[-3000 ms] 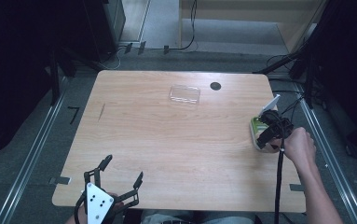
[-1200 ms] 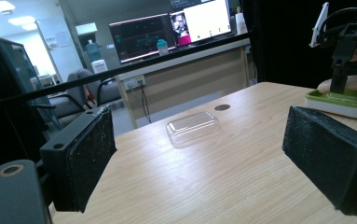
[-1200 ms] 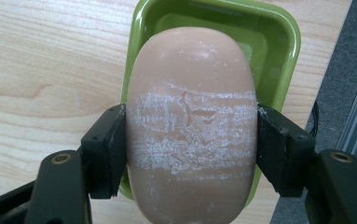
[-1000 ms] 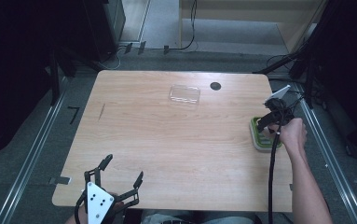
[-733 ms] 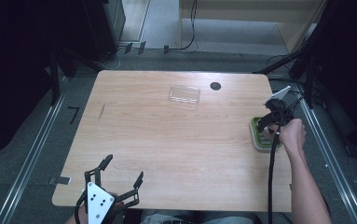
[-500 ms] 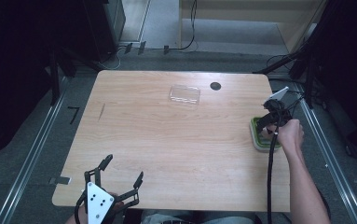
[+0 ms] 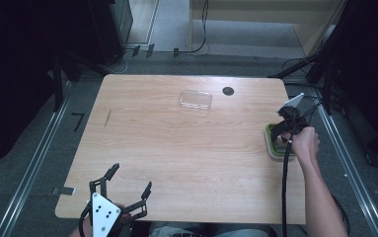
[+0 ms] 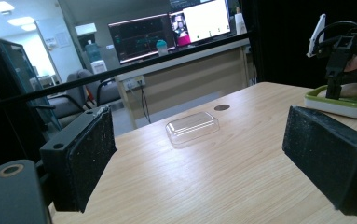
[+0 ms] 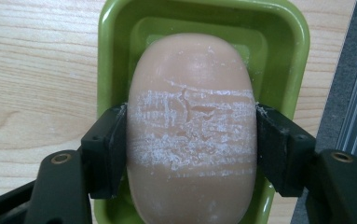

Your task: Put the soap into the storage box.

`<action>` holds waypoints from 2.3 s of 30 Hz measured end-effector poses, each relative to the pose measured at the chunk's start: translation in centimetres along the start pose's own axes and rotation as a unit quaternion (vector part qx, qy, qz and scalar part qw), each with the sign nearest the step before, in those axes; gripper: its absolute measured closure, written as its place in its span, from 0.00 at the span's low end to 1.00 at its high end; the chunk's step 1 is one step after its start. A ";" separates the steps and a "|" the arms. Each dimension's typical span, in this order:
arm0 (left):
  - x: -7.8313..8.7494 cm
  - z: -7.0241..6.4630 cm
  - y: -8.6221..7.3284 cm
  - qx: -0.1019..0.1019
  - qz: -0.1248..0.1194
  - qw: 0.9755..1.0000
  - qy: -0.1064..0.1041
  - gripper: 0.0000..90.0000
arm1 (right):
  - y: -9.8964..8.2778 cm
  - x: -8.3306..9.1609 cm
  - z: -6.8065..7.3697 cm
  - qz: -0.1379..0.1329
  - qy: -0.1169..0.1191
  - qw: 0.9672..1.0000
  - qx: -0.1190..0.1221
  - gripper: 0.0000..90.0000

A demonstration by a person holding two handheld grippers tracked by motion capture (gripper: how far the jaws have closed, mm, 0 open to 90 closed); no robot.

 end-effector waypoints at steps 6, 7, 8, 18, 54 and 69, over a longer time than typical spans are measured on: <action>-0.1 0.0 0.0 0.000 0.000 1.000 -0.001 0.11 | -0.1 -0.2 -0.1 0.004 0.000 1.000 -0.002 0.37; -0.1 0.0 0.0 0.000 0.000 1.000 -0.001 0.11 | -0.1 -0.2 -0.1 0.004 -0.001 1.000 -0.001 0.37; -0.1 0.0 0.0 0.000 -0.001 1.000 -0.002 0.11 | -0.1 -0.3 -0.1 0.006 0.000 1.000 -0.003 0.37; -0.4 -0.3 0.1 -0.003 -0.001 1.000 -0.004 0.11 | -0.2 -0.6 -0.2 0.007 0.002 1.000 -0.003 0.37; -0.2 -0.2 0.1 -0.003 -0.003 1.000 -0.005 0.11 | -3.1 2.9 2.4 -0.013 0.016 0.997 0.072 0.13; -0.3 -0.3 0.1 -0.003 -0.004 1.000 -0.005 0.11 | -6.9 3.9 7.8 -0.005 0.015 0.985 0.174 0.07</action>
Point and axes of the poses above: each handheld gripper's, and its own axes: x roughly backward along the jaws, y roughly out of its top, z roughly to its left, the point moved 3 cm from there along -x, roughly forward along the jaws, and after that the axes turned 8 degrees about y, right-handed, at the moved point
